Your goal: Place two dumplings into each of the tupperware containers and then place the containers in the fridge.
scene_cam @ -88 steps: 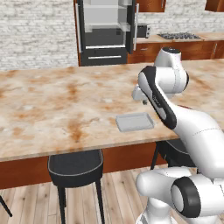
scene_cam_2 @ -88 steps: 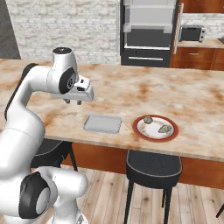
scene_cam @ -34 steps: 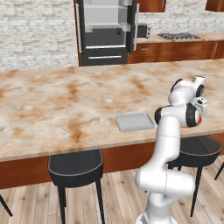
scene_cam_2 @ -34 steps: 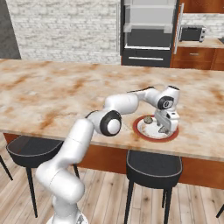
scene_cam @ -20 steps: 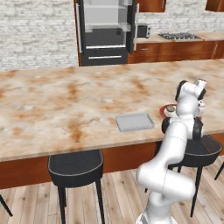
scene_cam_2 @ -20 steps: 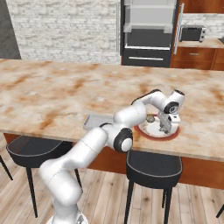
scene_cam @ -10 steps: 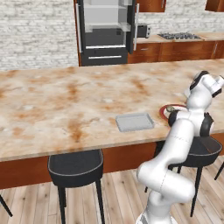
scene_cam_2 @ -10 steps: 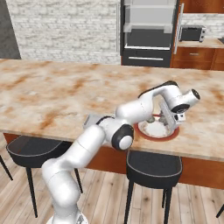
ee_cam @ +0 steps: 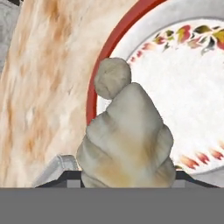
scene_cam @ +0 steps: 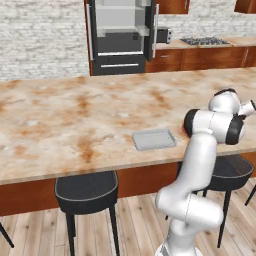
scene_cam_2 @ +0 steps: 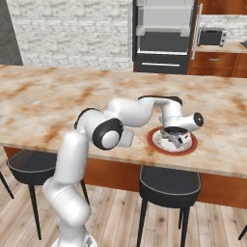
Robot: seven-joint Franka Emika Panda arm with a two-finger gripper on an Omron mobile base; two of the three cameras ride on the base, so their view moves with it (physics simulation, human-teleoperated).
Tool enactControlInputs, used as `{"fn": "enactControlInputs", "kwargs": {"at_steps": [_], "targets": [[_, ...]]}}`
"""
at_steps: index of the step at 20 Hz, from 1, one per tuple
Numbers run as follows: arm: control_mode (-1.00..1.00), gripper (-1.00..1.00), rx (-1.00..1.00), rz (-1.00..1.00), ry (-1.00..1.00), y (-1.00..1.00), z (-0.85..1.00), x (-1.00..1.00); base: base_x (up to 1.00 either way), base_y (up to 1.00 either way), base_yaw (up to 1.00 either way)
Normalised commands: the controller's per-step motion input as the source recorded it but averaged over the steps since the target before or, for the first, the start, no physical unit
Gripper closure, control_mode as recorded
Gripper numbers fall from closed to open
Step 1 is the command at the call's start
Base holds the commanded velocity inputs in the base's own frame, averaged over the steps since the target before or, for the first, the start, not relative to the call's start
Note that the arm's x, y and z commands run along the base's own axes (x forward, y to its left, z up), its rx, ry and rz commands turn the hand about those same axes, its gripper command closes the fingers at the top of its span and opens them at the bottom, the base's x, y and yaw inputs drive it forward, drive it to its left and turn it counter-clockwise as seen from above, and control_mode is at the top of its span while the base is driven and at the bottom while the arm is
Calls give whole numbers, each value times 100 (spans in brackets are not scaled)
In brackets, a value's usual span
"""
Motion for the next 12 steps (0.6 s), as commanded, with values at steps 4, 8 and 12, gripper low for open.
{"fn": "enactControlInputs", "kwargs": {"at_steps": [4, 8, 12], "targets": [[-100, 100, -35, 27, 1, 100, 70, -19, 0, 0, 0], [-100, 100, -40, 26, 9, 100, 34, -16, 0, 0, 0], [-100, 100, -41, 21, 26, 100, 3, -11, 0, 0, 0]]}}
